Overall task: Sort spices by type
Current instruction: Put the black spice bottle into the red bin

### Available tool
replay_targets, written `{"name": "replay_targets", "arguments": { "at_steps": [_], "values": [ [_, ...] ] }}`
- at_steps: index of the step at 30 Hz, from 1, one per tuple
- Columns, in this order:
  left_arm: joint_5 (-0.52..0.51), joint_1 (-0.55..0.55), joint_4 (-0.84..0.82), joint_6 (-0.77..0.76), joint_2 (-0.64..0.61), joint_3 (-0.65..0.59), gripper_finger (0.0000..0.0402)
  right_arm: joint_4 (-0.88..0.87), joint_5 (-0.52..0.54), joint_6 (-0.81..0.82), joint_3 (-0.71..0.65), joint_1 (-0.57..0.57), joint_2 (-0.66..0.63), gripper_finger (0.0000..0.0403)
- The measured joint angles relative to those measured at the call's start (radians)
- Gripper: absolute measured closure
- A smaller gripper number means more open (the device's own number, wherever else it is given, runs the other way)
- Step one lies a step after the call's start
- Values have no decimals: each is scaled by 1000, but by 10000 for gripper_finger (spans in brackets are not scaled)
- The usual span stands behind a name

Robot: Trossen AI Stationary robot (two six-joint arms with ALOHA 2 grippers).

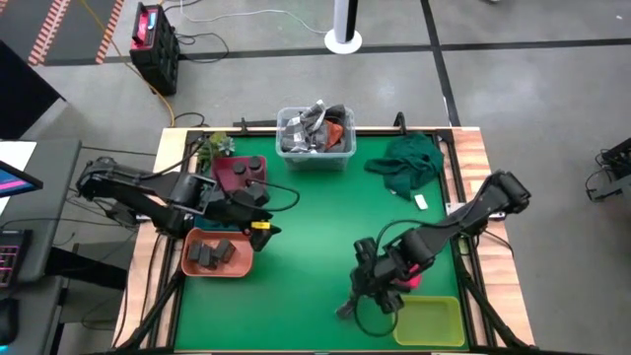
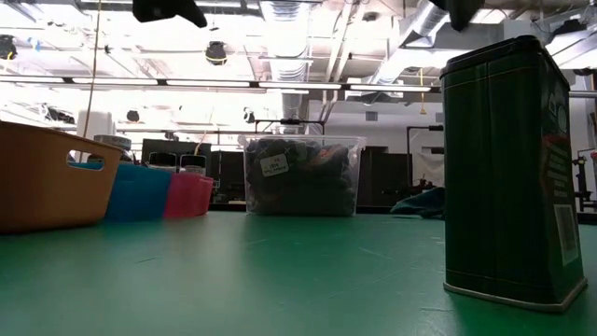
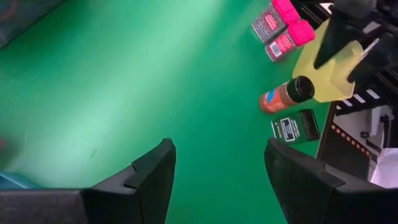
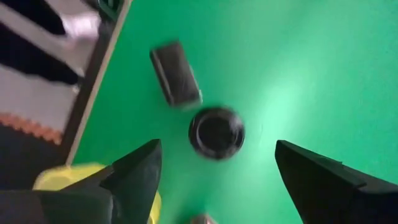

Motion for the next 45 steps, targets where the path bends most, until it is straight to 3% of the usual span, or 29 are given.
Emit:
{"name": "replay_targets", "arguments": {
  "at_steps": [8, 19, 38, 45],
  "values": [
    [-2, -15, -9, -4, 1, 0, 168, -51, 12, -14, 3, 0, 67, 38],
    [-10, -15, -32, -4, 1, 0, 168, -9, 11, -114, -9, 13, 77, 67],
    [-19, -15, -53, 7, 1, 0, 168, 80, 8, -206, -56, 0, 78, 70],
    [-19, -15, -53, 3, 1, 0, 168, 79, 4, -209, -56, -10, 78, 91]
  ]
}}
